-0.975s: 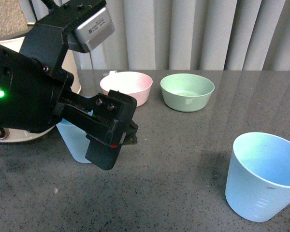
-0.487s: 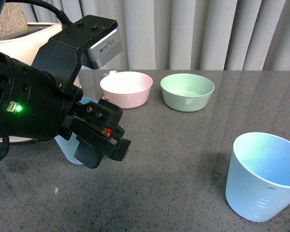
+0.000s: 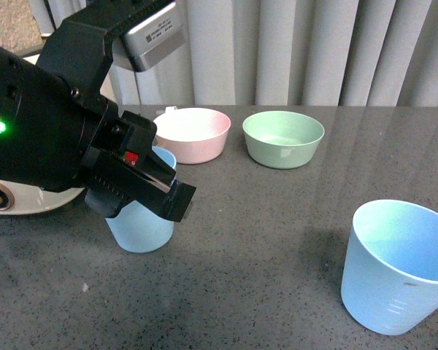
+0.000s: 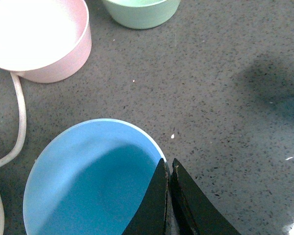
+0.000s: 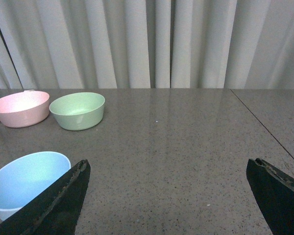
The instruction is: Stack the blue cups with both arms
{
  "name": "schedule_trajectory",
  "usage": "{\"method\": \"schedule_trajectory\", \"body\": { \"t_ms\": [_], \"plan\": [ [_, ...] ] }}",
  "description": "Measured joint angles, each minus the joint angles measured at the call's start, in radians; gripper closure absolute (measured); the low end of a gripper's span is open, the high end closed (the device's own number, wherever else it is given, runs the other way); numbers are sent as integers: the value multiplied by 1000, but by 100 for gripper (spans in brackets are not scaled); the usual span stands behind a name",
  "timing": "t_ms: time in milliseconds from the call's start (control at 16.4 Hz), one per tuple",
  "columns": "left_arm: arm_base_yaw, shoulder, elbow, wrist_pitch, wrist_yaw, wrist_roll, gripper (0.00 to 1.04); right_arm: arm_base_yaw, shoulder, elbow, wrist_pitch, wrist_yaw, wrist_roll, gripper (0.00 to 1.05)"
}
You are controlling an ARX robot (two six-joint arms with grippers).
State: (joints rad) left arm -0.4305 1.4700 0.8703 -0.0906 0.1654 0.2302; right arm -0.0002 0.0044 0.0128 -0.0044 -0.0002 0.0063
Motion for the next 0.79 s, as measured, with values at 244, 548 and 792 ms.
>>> {"method": "schedule_trajectory", "body": {
  "t_ms": [244,548,792],
  "plan": [
    [-68,-25,23,1,11,22,103,0,0,0,0,0,0,7],
    [-174,-5,50,3,11,34,103,0,0,0,0,0,0,7],
    [-229,65,53,45,-8,41,103,0,0,0,0,0,0,7]
  ]
}}
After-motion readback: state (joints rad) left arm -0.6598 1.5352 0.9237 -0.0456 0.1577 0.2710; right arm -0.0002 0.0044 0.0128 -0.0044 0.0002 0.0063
